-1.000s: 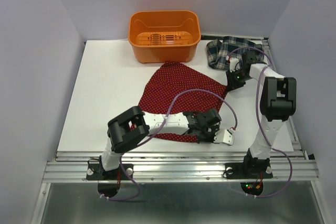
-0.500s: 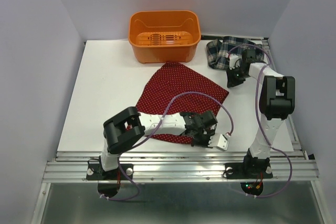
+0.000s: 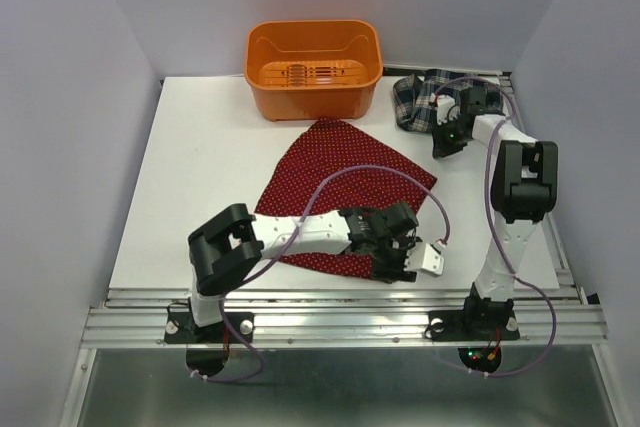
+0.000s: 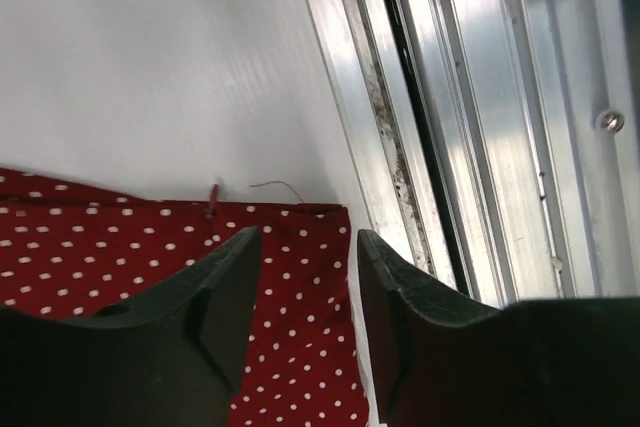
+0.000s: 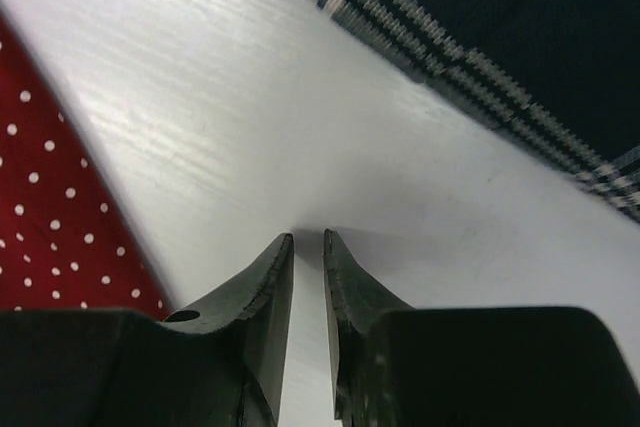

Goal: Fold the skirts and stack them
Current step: Fold the skirt

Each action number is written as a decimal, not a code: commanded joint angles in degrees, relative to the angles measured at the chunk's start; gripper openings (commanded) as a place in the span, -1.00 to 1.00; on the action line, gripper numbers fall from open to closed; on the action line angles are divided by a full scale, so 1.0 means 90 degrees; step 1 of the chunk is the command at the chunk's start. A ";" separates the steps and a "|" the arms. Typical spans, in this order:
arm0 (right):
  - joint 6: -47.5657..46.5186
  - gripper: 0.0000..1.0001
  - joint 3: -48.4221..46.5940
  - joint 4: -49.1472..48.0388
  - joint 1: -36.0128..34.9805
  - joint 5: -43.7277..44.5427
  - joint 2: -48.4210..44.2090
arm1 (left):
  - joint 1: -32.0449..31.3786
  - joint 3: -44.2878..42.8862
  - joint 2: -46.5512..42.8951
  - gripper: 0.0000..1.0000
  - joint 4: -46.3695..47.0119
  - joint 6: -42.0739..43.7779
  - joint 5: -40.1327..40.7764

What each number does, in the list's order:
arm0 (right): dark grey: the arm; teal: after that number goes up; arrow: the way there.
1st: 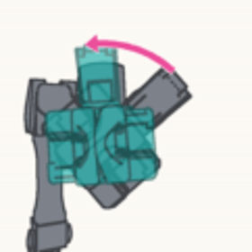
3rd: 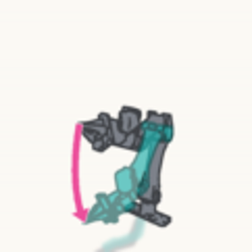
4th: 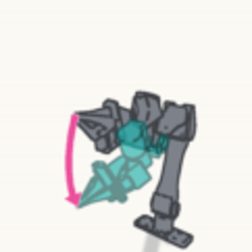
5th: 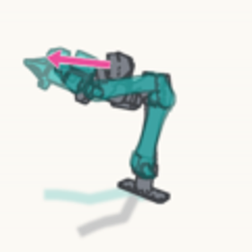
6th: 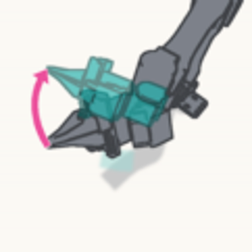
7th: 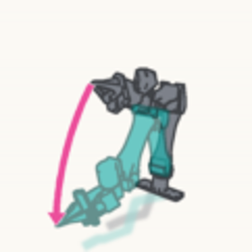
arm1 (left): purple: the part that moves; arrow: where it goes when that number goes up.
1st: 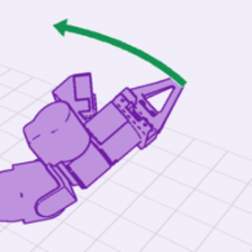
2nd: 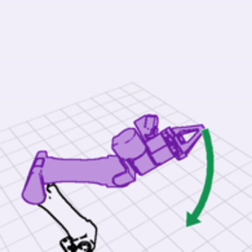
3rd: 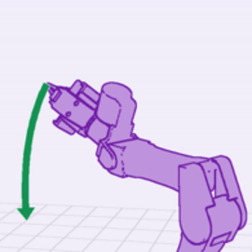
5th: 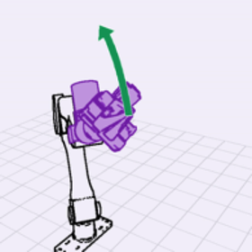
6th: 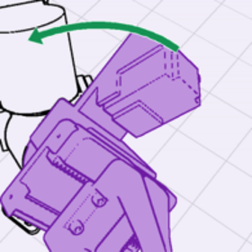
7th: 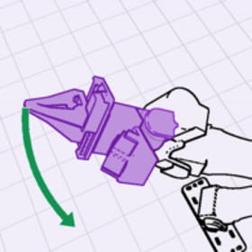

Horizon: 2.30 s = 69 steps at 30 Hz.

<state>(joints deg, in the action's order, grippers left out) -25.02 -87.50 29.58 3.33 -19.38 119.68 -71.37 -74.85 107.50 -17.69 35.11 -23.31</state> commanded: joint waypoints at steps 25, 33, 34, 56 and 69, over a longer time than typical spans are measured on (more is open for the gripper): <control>0.0417 -0.35 -0.0013 0.1010 -0.1474 0.1391 -0.0125 | 0.4640 0.3071 -0.2599 -0.25 -0.0348 0.1488 0.0802; 0.0143 -0.35 -0.0569 0.0698 -0.1669 0.1840 0.0627 | 0.3782 0.3784 -0.2638 -0.32 -0.0670 0.2201 0.0891; 0.0143 -0.35 -0.0686 0.0668 -0.1669 0.1860 0.0725 | 0.3616 0.3824 -0.2667 -0.34 -0.0700 0.2212 0.0871; -0.3205 0.82 0.1332 0.1584 -0.1943 -0.0024 -0.3539 | 0.2559 0.2623 -0.4580 0.18 -0.2232 0.0913 0.0510; -0.5149 0.01 0.5317 0.1694 -0.3339 0.0170 -0.6529 | 0.2471 0.3492 -0.4718 0.07 -0.2410 0.0942 0.0832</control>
<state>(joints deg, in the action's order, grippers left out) -64.16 -42.65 45.34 -26.04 -19.70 64.03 -49.10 -44.47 66.19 -38.04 43.64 -15.79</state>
